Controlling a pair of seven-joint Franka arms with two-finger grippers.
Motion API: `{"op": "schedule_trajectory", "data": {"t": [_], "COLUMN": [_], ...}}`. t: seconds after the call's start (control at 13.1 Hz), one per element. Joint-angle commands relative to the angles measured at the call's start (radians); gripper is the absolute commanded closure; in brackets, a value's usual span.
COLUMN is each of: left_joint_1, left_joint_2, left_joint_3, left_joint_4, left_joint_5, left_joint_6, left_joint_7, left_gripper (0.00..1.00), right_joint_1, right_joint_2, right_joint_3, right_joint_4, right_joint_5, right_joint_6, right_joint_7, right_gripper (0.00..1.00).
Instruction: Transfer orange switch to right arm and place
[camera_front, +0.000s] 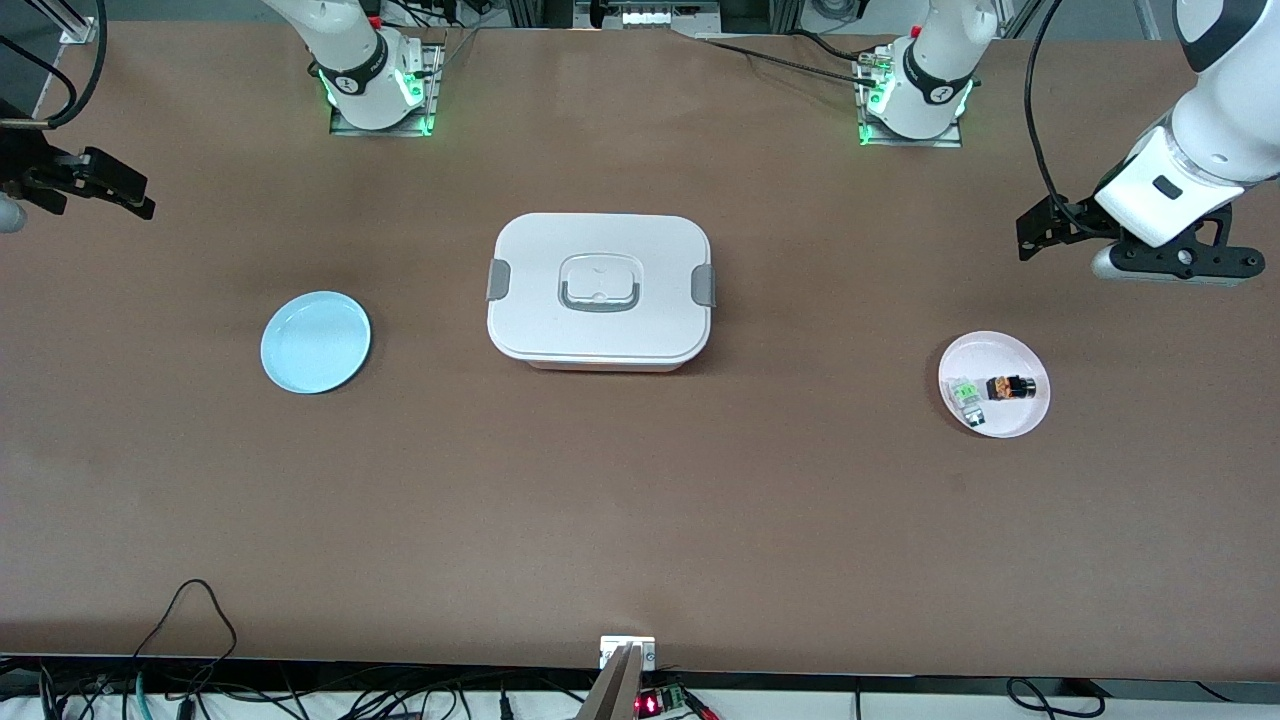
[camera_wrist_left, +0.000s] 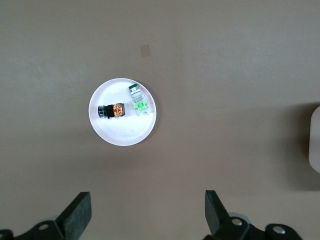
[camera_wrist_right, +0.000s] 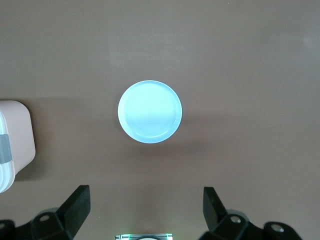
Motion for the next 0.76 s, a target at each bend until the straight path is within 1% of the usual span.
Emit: {"op": "schedule_trajectory", "data": {"t": [0.0, 0.69], "left_joint_1": [0.0, 0.003], "left_joint_2": [0.011, 0.011], "left_joint_3": [0.0, 0.002], "left_joint_4": [0.027, 0.027], "left_joint_5": [0.006, 0.006], "left_joint_6": [-0.019, -0.02], "left_joint_7": [-0.001, -0.001], "left_gripper": [0.0, 0.0], "right_joint_1": [0.002, 0.002], "right_joint_2": [-0.023, -0.02], "right_joint_3": [0.001, 0.001], "right_joint_4": [-0.024, -0.017], "right_joint_5": [0.01, 0.011], "right_joint_6": [0.006, 0.008], "right_joint_7": [-0.002, 0.003], "right_gripper": [0.0, 0.0]}}
